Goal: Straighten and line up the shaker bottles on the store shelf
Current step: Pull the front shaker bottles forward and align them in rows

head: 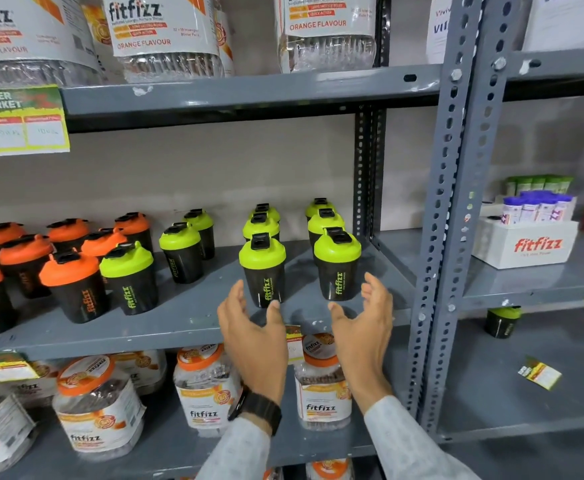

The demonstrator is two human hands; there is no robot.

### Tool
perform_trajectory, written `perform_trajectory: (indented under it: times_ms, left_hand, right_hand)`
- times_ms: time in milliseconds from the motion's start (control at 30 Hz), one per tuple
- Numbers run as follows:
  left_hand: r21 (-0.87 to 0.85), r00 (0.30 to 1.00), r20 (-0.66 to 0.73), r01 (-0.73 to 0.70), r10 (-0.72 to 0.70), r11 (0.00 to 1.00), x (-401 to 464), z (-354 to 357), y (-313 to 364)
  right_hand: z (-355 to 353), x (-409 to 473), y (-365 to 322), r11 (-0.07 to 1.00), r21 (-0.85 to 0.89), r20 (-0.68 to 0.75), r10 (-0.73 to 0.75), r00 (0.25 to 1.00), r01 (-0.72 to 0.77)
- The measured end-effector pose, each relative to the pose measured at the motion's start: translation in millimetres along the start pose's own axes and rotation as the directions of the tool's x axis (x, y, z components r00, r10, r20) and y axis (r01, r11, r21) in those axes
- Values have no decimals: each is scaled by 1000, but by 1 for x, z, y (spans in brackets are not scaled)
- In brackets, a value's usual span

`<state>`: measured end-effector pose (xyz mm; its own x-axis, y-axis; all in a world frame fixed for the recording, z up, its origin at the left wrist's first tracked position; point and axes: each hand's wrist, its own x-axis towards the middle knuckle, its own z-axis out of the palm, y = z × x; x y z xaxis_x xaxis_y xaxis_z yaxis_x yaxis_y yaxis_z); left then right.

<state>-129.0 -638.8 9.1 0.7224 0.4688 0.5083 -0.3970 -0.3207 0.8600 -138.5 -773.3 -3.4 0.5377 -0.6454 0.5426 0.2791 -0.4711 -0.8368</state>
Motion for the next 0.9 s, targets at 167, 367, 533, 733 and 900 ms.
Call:
perform_trajectory:
  times_ms: [167, 367, 533, 733, 900]
  left_hand:
    - [52, 992, -17, 128, -128, 990, 31, 31, 19]
    - [130, 985, -24, 174, -172, 976, 40, 48, 13]
    - [131, 988, -30, 155, -152, 979, 40, 47, 4]
    - [134, 990, -30, 140, -137, 981, 38, 42, 4]
    - [138, 991, -28, 131, -128, 982, 35, 37, 2]
  right_hand:
    - [19, 25, -17, 999, -50, 47, 18, 999, -15]
    - [27, 36, -14, 991, -125, 46, 56, 997, -50]
    - [27, 37, -10, 985, -157, 19, 80, 997, -76]
    - [26, 35, -12, 985, -162, 7, 63, 998, -61]
    - [21, 30, -14, 984, -166, 1, 63, 998, -62]
